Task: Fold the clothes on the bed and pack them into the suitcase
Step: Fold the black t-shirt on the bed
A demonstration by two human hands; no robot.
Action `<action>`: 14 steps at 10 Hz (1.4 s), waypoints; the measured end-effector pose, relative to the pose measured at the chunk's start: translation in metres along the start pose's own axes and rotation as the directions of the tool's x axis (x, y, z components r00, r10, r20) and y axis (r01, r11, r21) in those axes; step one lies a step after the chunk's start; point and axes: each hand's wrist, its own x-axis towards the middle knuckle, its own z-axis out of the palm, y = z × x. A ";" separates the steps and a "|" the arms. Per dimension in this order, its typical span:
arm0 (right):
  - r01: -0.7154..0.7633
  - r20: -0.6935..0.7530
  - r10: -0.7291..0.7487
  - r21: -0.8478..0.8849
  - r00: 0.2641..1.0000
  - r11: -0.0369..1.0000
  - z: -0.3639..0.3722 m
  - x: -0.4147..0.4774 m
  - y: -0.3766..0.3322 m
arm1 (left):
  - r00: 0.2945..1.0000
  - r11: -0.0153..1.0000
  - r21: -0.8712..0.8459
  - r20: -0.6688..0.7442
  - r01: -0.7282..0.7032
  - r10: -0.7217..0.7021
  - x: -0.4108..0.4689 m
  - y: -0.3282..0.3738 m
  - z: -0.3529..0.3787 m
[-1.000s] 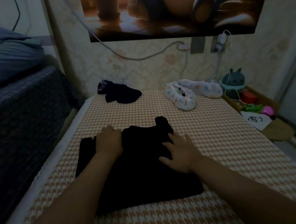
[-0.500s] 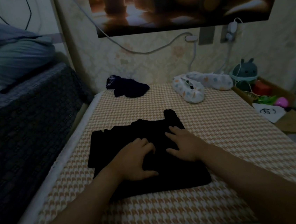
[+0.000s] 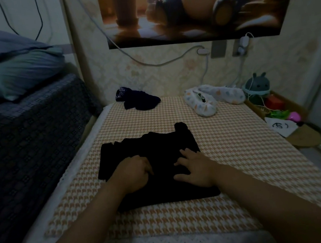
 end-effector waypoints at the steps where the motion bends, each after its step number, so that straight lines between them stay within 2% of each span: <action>1: 0.041 -0.127 -0.047 -0.050 0.991 0.998 -0.001 0.010 -0.010 | 0.995 0.994 -0.066 -0.051 0.084 -0.087 0.003 0.004 0.002; 2: 0.016 0.087 -0.006 -0.120 0.996 0.993 0.002 0.020 -0.021 | 0.965 0.981 -0.036 0.193 0.188 -0.178 0.004 0.003 0.008; 3: 0.043 0.115 -0.027 -0.137 0.993 0.990 0.001 0.033 -0.033 | 0.962 0.956 -0.175 0.184 0.235 -0.202 0.002 -0.005 0.001; 4: 0.145 0.021 -0.143 -0.111 0.989 0.983 -0.003 0.044 -0.055 | 0.953 0.926 -0.243 -0.016 0.290 -0.303 -0.008 -0.024 -0.010; 5: 0.133 0.033 -0.134 0.012 0.990 0.991 -0.005 0.058 -0.081 | 0.893 0.893 -0.213 -0.135 0.397 -0.429 -0.027 -0.059 -0.015; 6: 0.112 -0.075 -0.120 -0.106 0.990 0.988 -0.014 0.081 -0.096 | 0.844 0.843 -0.247 -0.138 0.478 -0.519 -0.044 -0.089 -0.010; 7: 0.133 -0.149 -0.153 -0.138 0.977 0.982 -0.022 0.113 -0.111 | 0.812 0.808 -0.205 -0.090 0.552 -0.577 -0.051 -0.098 -0.012; 8: 0.220 -0.217 -0.257 -0.180 0.942 0.959 -0.024 0.155 -0.133 | 0.739 0.741 -0.098 -0.059 0.664 -0.671 -0.046 -0.097 -0.017; 9: 0.349 -0.097 -0.388 -0.279 0.916 0.894 -0.019 0.195 -0.158 | 0.678 0.679 -0.078 -0.042 0.730 -0.734 -0.039 -0.103 -0.017; 10: 0.418 0.139 -0.399 -0.428 0.907 0.801 -0.026 0.216 -0.179 | 0.661 0.657 -0.116 -0.014 0.745 -0.751 -0.039 -0.113 -0.016; 11: 0.478 0.223 -0.429 -0.537 0.875 0.695 -0.028 0.224 -0.187 | 0.670 0.649 -0.213 0.041 0.731 -0.741 -0.038 -0.121 -0.012; 12: 0.461 0.203 -0.428 -0.580 0.881 0.671 -0.029 0.225 -0.184 | 0.720 0.675 -0.264 0.141 0.689 -0.680 -0.038 -0.121 -0.016; 13: 0.392 0.013 -0.437 -0.467 0.899 0.793 -0.038 0.213 -0.161 | 0.775 0.690 -0.383 0.131 0.615 -0.618 -0.040 -0.109 -0.028; 14: 0.323 -0.183 -0.366 -0.230 0.912 0.918 -0.056 0.188 -0.134 | 0.824 0.699 -0.441 0.234 0.563 -0.516 -0.034 -0.094 -0.041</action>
